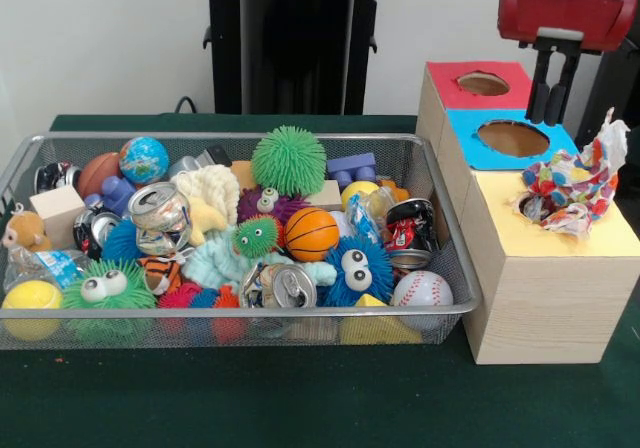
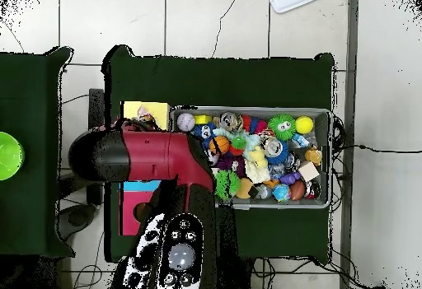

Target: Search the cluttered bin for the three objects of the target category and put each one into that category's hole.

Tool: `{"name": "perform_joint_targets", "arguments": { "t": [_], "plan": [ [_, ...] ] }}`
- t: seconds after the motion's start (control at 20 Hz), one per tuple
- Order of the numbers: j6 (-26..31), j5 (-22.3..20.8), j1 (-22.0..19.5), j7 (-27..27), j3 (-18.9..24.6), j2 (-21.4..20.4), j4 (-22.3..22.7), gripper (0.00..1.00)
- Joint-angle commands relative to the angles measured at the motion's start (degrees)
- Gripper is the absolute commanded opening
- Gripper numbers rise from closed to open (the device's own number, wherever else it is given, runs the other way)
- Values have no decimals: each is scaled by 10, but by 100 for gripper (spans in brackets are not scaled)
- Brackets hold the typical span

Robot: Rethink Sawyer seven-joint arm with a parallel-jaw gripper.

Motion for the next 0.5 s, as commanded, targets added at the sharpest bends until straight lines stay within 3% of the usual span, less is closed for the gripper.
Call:
{"name": "perform_joint_targets", "arguments": {
  "t": [0.05, 0.5],
  "plan": [
    [-22, 33, -10, 103, 55, 38, 66, 0],
    [-31, 61, 6, 121, 56, 45, 66, 0]
  ]
}}
